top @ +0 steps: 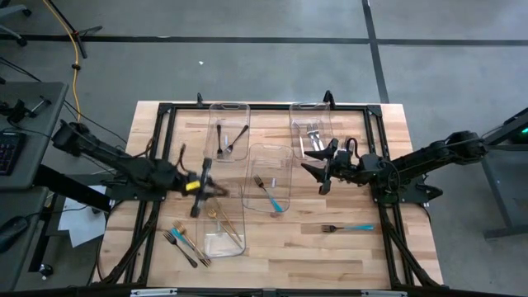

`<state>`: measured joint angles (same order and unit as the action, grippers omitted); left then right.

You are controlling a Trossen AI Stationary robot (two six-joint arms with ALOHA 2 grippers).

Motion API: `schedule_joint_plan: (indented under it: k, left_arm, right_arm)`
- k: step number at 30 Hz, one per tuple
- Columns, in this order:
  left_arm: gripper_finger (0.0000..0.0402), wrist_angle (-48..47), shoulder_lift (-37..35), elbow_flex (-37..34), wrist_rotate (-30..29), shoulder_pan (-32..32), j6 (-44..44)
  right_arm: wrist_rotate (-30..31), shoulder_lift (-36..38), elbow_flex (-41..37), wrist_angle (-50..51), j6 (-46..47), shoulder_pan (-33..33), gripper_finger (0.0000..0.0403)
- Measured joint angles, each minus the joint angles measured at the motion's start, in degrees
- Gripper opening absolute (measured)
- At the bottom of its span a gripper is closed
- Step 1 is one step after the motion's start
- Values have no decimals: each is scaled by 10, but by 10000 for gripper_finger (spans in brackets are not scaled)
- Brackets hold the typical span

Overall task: Sort silverware by color (type)
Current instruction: Put the gold fork into the bottom left transparent bin

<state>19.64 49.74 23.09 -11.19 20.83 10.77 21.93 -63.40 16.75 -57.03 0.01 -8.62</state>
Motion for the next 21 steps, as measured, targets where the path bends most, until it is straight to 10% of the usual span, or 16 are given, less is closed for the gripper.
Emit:
schedule_joint_plan:
  k: [11, 21]
  left_arm:
    - [13, -147, 67, 15, -30, 102, 44]
    - [13, -423, 212, 180, -43, 104, 65]
  right_arm:
    - [0, 0, 0, -1, 0, 0, 195]
    - [0, 0, 0, 1, 0, 0, 195]
